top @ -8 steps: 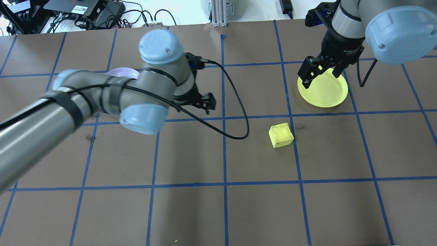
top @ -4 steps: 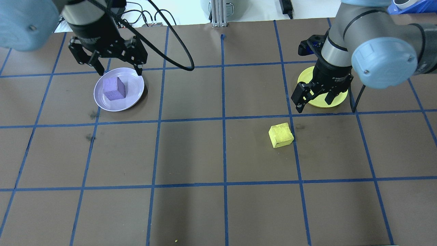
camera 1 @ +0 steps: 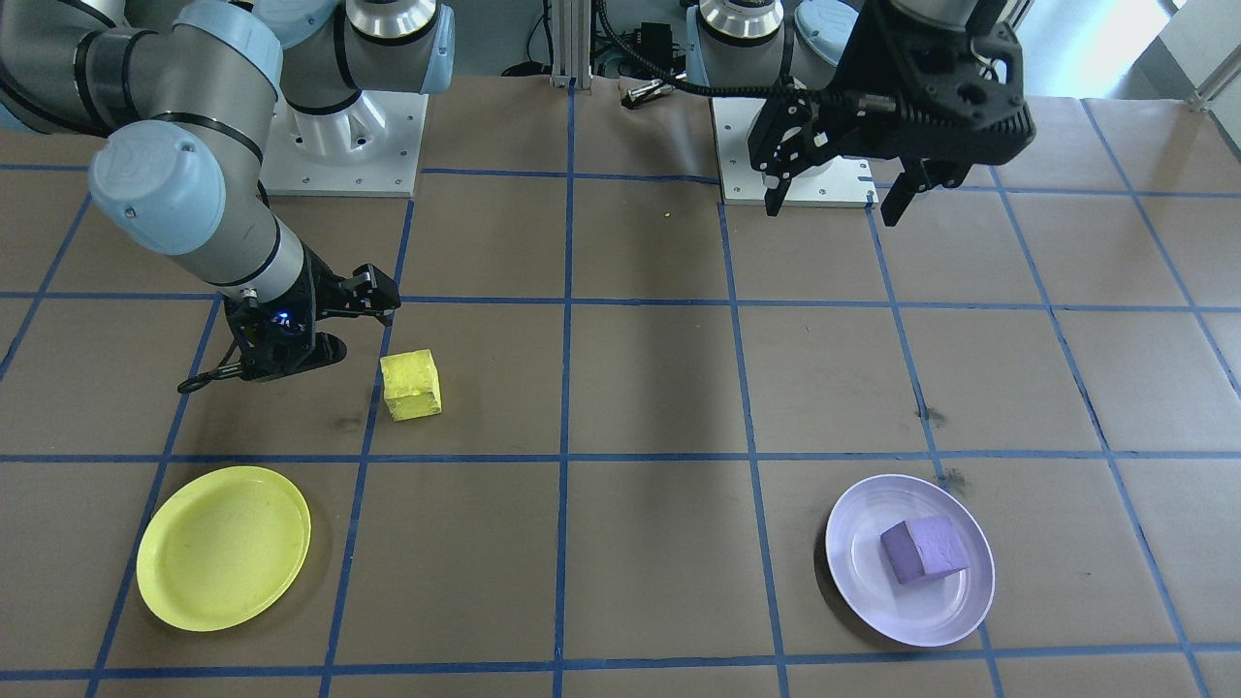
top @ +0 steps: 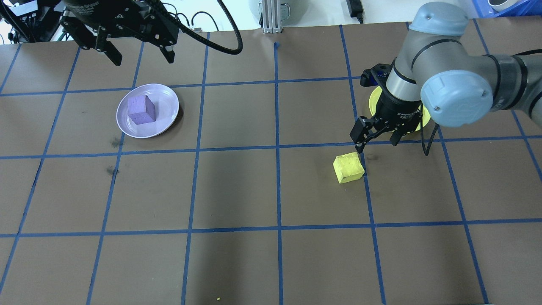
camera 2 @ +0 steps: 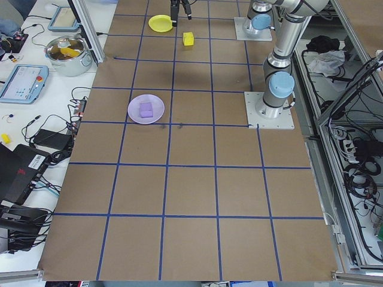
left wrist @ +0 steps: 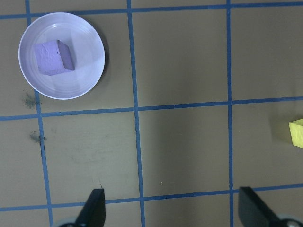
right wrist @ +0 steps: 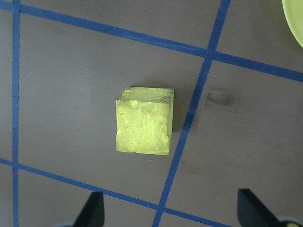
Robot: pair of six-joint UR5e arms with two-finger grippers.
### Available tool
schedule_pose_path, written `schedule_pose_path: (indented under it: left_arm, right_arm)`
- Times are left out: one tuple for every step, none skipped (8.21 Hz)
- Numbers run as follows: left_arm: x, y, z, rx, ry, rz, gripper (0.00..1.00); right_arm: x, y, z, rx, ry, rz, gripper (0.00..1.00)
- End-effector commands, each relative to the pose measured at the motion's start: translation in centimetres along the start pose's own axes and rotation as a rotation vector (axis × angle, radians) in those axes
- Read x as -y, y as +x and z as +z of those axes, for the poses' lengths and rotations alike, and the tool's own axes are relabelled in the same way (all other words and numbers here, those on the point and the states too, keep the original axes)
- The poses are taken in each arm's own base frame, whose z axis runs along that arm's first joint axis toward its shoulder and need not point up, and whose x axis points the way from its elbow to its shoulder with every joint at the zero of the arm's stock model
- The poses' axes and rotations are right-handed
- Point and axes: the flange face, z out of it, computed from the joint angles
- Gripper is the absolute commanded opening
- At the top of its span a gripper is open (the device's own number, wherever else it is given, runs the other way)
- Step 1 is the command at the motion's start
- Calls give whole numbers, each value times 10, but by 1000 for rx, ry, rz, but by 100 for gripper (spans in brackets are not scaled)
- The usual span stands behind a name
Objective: Sort blocks by color into plates
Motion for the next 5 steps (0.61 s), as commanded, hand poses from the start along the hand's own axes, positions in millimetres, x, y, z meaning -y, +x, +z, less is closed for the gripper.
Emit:
schedule_pose_path:
  left_arm:
    - [-24, -1, -33, 19, 73, 9, 100]
    - [-27, -3, -37, 20, 81, 5, 100]
    - [-34, -6, -45, 62, 97, 5, 100]
    - [-39, -9, -50, 81, 106, 1, 100]
    - [-37, -8, -47, 78, 102, -4, 100]
  right_arm:
    - [17, -22, 28, 13, -12, 6, 100]
    - [28, -33, 47, 7, -21, -2, 100]
    - [35, -31, 68, 11, -29, -4, 100]
    - [33, -31, 86, 8, -20, -6, 100]
    - [30, -29, 98, -1, -7, -8, 100]
